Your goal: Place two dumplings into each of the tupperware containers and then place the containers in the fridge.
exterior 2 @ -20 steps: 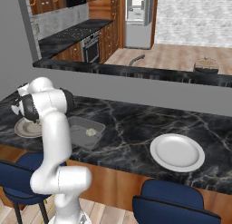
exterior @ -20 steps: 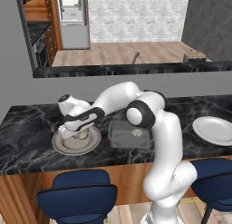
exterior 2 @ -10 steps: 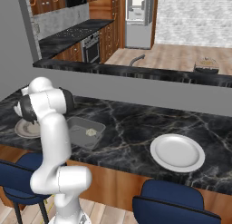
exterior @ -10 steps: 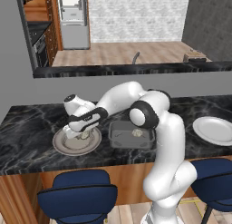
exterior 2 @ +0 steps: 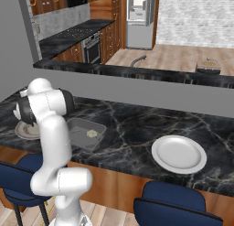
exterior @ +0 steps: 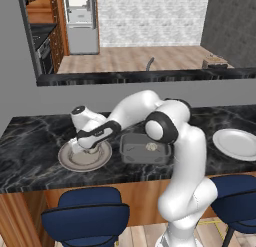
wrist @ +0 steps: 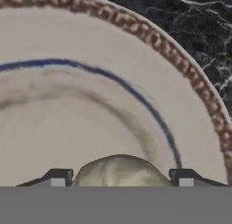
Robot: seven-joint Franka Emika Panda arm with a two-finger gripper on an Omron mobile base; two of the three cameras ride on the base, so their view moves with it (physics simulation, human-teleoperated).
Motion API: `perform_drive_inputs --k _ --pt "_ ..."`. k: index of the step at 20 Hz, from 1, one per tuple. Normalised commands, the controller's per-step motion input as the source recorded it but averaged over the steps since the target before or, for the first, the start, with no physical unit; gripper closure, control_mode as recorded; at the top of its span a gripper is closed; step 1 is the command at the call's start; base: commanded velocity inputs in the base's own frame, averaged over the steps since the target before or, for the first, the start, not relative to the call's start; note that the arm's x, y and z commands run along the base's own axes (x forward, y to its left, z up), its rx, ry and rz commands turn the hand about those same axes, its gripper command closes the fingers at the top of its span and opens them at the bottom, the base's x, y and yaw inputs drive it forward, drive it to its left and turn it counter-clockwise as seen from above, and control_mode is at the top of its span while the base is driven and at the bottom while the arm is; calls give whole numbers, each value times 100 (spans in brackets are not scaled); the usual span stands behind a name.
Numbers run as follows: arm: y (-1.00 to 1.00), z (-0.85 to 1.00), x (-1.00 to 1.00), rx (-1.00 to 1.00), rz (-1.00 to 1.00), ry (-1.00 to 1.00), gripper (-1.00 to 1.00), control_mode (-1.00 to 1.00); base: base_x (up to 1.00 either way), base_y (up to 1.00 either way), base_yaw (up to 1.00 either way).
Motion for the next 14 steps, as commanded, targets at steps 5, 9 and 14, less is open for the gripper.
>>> perform_drive_inputs --k 5,9,14 --pt "1 54 -14 9 -5 -15 100 -100 0 0 0" --pt "-85 100 -37 28 -11 -10 100 -100 0 0 0" --pt "-100 100 -45 27 -19 -4 100 -100 0 0 0"
